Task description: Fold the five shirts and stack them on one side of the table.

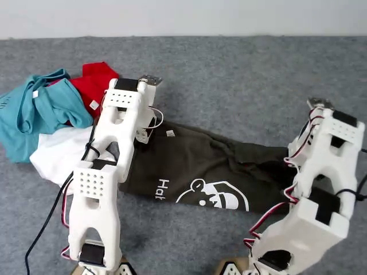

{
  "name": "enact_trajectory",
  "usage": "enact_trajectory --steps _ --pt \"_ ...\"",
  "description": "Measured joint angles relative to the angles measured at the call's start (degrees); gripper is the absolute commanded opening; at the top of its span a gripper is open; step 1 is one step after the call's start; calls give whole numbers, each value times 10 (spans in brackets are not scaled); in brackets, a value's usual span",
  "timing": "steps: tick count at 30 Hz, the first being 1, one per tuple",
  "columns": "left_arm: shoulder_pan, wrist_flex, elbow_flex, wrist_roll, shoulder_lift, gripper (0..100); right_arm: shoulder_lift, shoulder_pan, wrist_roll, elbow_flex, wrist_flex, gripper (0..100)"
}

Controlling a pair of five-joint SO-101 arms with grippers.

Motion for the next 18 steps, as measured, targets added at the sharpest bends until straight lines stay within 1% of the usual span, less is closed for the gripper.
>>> enact_trajectory --steps 4,18 --pt "0 0 0 0 0 87 14 0 0 -50 39 285" --pt "0 0 0 0 0 87 138 0 0 -68 24 284"
